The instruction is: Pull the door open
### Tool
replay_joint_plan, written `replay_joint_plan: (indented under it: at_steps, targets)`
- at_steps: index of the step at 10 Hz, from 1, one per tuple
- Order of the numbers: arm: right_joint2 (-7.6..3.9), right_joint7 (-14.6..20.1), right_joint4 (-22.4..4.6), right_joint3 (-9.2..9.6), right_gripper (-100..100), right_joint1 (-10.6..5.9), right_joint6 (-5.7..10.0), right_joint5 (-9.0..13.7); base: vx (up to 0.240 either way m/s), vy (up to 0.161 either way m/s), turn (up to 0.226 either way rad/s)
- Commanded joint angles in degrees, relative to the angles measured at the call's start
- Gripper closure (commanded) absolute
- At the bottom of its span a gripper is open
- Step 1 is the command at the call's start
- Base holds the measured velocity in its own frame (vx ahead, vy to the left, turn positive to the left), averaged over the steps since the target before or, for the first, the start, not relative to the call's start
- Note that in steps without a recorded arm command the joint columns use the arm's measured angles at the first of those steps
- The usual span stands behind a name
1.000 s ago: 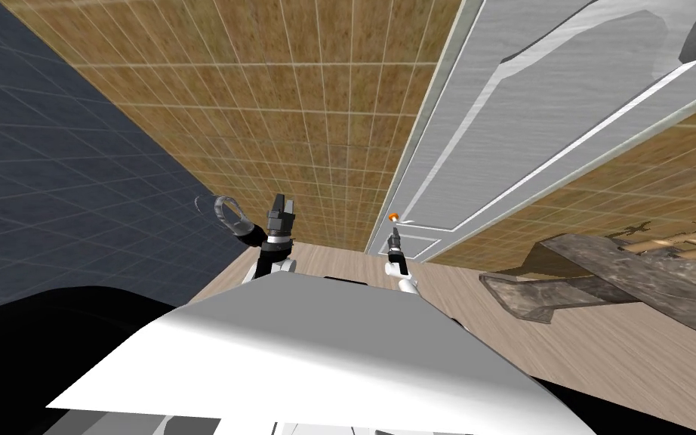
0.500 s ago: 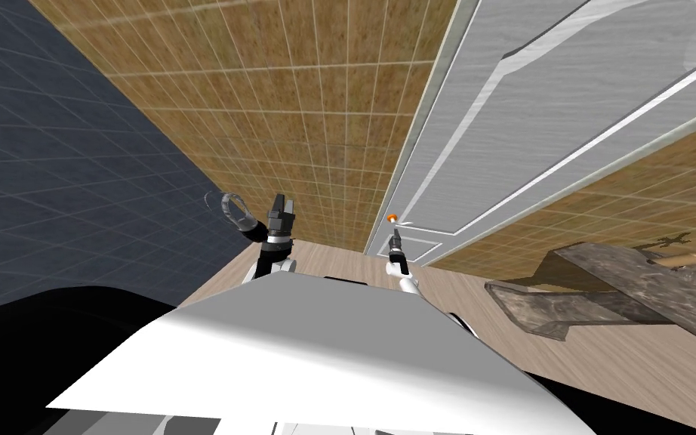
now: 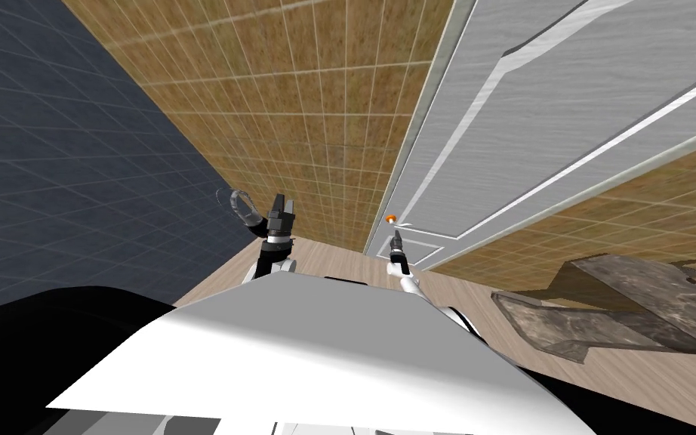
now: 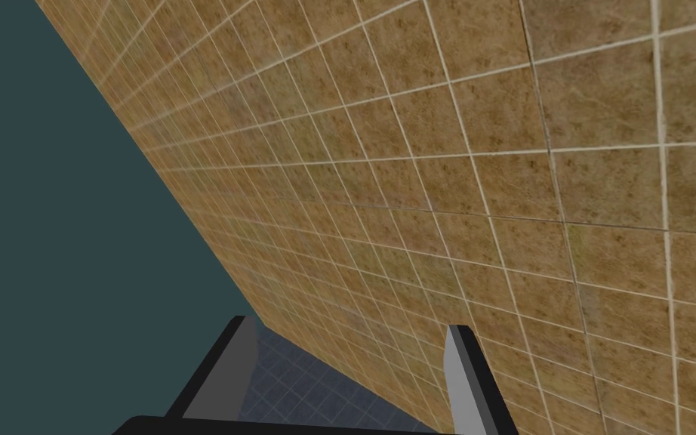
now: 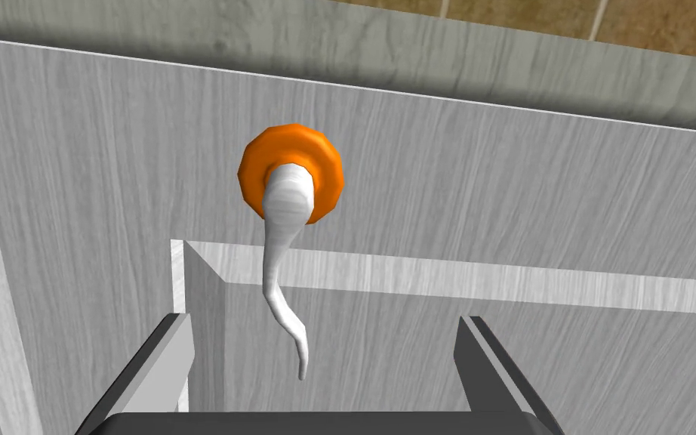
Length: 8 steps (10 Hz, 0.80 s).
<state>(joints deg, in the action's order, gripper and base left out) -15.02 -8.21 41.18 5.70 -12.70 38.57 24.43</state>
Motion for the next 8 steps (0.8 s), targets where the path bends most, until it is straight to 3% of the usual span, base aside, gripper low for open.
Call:
replay_joint_plan:
  at_steps: [1, 5, 6, 7, 8]
  targets:
    - [-0.12, 0.0, -1.7, 0.06, -100, -0.74, 0.37, 0.3, -0.002, -0.102, 0.078]
    - [-0.66, 0.1, -6.2, 0.17, -100, -2.65, 1.08, 1.2, -0.026, -0.103, 0.097]
    - [-0.56, 0.1, -5.2, 0.13, -100, -2.26, 0.91, 1.1, -0.007, -0.06, 0.023]
    - [-2.06, 1.4, -5.8, -0.23, -100, -1.37, 1.58, 1.4, 0.129, 0.024, 0.105]
    - [-2.06, 1.4, -5.8, -0.23, -100, -1.37, 1.58, 1.4, 0.14, 0.012, 0.103]
